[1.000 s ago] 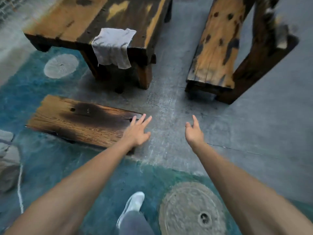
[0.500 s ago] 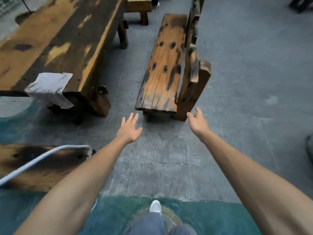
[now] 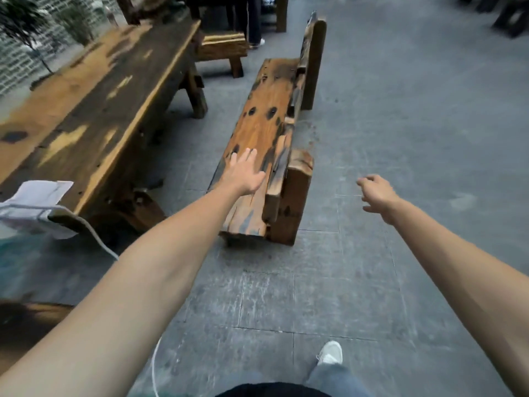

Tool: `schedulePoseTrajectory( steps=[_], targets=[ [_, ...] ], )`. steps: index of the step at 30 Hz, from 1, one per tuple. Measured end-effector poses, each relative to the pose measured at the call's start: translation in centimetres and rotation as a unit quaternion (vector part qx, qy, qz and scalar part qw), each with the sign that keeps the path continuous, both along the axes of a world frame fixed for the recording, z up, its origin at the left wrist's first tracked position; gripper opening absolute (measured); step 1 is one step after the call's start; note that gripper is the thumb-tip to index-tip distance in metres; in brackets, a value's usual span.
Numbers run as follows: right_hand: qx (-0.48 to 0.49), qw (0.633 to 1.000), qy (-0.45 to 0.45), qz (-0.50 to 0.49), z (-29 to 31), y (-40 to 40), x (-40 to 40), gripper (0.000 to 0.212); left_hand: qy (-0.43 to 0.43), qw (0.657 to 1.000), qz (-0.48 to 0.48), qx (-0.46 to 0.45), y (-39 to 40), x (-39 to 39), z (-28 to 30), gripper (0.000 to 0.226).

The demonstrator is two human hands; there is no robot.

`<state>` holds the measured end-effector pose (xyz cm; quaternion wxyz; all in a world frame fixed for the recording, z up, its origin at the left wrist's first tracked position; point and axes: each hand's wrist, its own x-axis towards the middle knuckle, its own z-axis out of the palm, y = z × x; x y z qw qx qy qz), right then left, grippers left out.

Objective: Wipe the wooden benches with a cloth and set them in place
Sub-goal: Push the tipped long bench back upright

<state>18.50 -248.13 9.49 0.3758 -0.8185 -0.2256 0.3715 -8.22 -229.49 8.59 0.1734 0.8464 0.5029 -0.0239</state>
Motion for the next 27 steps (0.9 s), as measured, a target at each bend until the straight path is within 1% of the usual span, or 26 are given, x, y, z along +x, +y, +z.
schedulePoseTrajectory(
  steps=[2,5,7,9,10,12,14,16,18,20,23,27],
  targets=[
    [0.004,0.999,-0.016,0.037,0.7,1.3,4.4,0.041,0.015,1.000,0.017,-0.022,0.9,3.7,-0.7,0.077],
    [-0.005,0.992,-0.067,0.104,1.9,4.2,11.4,0.051,0.009,0.999,0.016,-0.043,2.3,8.4,-1.0,0.079],
    [-0.004,0.985,-0.116,0.129,2.6,7.4,15.8,0.052,0.019,0.999,0.009,-0.035,4.3,11.2,-0.8,0.076],
    [-0.001,0.975,-0.164,0.152,2.7,11.6,20.0,0.052,0.014,0.999,0.029,-0.028,7.6,14.4,-1.1,0.071],
    [0.001,0.972,-0.174,0.158,2.5,13.8,21.8,0.053,0.006,0.999,0.044,-0.029,9.3,15.8,-1.2,0.069],
    [0.002,0.968,-0.173,0.180,1.7,18.6,25.3,0.055,0.000,0.997,0.065,-0.030,13.3,18.6,-1.8,0.066],
    [0.012,0.966,-0.153,0.210,0.5,23.1,28.3,0.057,-0.004,0.997,0.067,-0.029,17.4,21.2,-2.4,0.066],
    [0.017,0.965,-0.135,0.226,-0.2,27.9,31.4,0.058,-0.015,0.995,0.092,-0.028,22.0,24.4,-3.0,0.063],
    [-0.004,0.963,-0.119,0.243,0.2,31.7,33.9,0.058,-0.030,0.990,0.125,-0.051,25.8,27.0,-3.2,0.059],
    [-0.021,0.959,-0.120,0.257,0.4,35.4,37.0,0.059,-0.028,0.990,0.129,-0.054,29.8,29.7,-3.6,0.059],
    [-0.026,0.964,-0.119,0.238,0.8,41.2,42.9,0.059,-0.016,0.988,0.140,-0.069,36.3,34.8,-3.5,0.061],
    [-0.033,0.968,-0.113,0.221,0.4,47.1,49.8,0.059,-0.045,0.985,0.153,-0.066,43.1,41.3,-3.5,0.068]
  ],
)
